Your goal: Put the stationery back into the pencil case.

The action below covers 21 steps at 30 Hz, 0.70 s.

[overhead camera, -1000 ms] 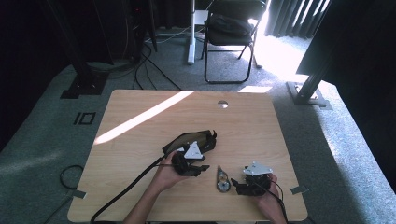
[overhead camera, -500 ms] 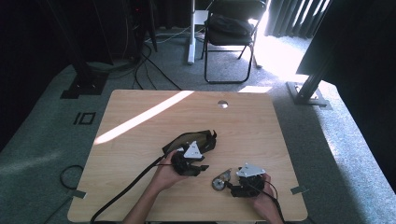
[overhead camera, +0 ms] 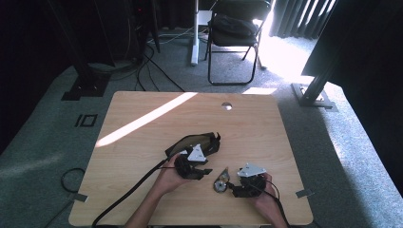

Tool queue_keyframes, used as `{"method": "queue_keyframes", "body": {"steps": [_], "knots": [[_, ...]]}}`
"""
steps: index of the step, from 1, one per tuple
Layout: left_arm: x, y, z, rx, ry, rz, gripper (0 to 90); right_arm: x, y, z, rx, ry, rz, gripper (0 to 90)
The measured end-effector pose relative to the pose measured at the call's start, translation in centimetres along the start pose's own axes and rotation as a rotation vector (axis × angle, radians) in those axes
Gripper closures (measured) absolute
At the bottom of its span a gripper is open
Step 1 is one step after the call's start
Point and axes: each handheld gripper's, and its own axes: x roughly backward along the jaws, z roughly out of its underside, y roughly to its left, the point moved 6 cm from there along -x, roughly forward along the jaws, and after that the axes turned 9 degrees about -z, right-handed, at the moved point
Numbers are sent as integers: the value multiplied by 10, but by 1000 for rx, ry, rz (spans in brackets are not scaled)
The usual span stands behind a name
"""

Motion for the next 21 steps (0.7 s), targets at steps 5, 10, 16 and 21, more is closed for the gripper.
{"method": "queue_keyframes", "body": {"steps": [5, 10, 16, 21], "knots": [[1, 1, 0, -2, 0, -3, 591, -5, 7, -2, 31, 13, -13, 240], [2, 2, 1, 3, 0, -5, 591, -9, 10, -7, 38, 9, -14, 241], [2, 3, 3, 2, 4, -9, 591, -15, 14, -12, 48, 8, -11, 242], [7, 7, 3, 12, -7, -19, 591, -20, 20, -17, 67, 12, -20, 242]]}}
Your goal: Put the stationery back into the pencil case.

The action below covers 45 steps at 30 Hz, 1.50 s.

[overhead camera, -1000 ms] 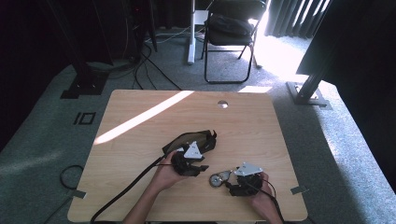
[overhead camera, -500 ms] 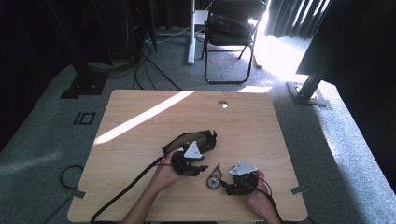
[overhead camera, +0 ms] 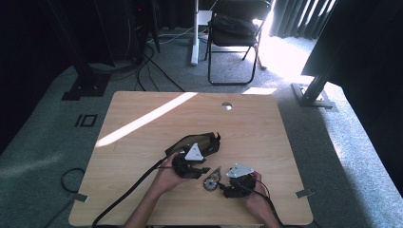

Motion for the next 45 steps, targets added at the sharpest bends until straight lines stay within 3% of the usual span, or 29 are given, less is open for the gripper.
{"method": "queue_keyframes", "body": {"steps": [18, 27, 35, 45], "knots": [[7, 3, 9, -2, 6, -18, 577, -18, 9, -20, 27, -3, -13, 234], [4, 1, 17, -2, 10, -20, 538, -12, 7, -16, 21, -7, -4, 234], [1, -2, 23, -1, 9, 0, 510, -4, -5, -11, -10, -23, 17, 235], [-9, -8, 29, 4, 9, 16, 394, 8, -27, -3, -69, -47, 62, 238]]}}
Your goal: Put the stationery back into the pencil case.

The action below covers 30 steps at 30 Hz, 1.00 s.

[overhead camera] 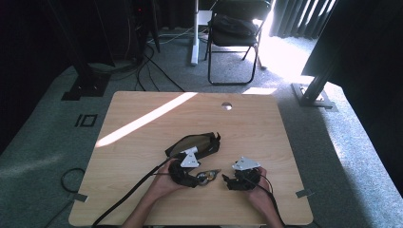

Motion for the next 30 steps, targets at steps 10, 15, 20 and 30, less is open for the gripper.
{"method": "queue_keyframes", "body": {"steps": [10, 15, 20, 30], "knots": [[-8, -4, 5, 10, 5, -20, 277, 8, -25, 9, -67, -23, 59, 233], [-14, -8, 9, 8, 21, -8, 243, 7, -31, 12, -88, -23, 74, 232], [-17, -9, 11, -3, 24, -19, 221, 6, -33, 14, -97, -18, 76, 231], [-26, -12, 17, -27, 50, -30, 234, 5, -39, 17, -102, -11, 90, 229]]}}
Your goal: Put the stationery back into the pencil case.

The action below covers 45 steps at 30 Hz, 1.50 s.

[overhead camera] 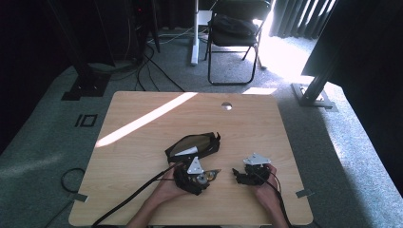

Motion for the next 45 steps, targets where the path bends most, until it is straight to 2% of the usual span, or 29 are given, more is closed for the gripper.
{"method": "queue_keyframes", "body": {"steps": [8, 12, 26, 33, 36, 45], "knots": [[-4, -1, 2, -8, 4, 0, 269, 0, -4, 1, -11, -1, 4, 229], [-5, -2, 2, 4, -6, 26, 309, 0, -4, 2, -11, 5, 5, 229], [-6, 0, 0, -8, -3, 41, 317, -1, -4, 2, -19, 5, -4, 230], [-6, 1, 0, -9, 8, 40, 354, -2, -4, 2, -22, 3, -8, 230], [-5, 2, -1, -11, 11, 38, 408, -2, -4, 2, -23, 2, -8, 230], [-5, 2, 0, -18, -5, 46, 416, -1, -7, 3, -30, 1, -8, 230]]}}
